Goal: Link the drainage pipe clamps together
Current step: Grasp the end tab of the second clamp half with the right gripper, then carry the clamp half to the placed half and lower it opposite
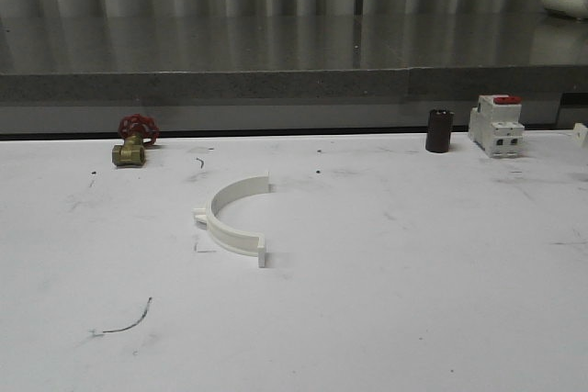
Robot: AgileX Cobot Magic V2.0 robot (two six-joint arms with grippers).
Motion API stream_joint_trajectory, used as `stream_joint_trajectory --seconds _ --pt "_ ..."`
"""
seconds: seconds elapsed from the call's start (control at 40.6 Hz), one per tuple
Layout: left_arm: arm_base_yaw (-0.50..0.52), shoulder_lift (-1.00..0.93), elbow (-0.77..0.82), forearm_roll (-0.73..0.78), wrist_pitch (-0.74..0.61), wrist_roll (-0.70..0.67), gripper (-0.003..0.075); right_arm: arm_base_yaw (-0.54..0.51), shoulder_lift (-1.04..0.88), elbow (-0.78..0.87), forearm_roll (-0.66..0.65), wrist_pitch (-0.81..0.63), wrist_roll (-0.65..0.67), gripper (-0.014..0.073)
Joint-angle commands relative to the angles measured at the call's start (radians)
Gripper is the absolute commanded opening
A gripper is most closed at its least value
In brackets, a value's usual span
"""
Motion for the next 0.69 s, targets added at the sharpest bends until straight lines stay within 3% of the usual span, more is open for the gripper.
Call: stream_joint_trajectory --seconds 0.0,0.246,0.665 --pt "-0.007 0.008 -0.029 -0.001 -0.076 0.002 -0.002 0.035 -0.127 -0.02 0.009 0.014 0.11 0.0057" --pt "-0.007 0.008 -0.029 -0.001 -0.076 0.002 -0.002 0.189 -0.24 0.019 0.001 0.01 0.289 0.0057" --pt "-0.007 0.008 -0.029 -0.001 -0.076 0.002 -0.002 0.585 -0.189 0.014 -0.001 -0.045 0.471 0.0057"
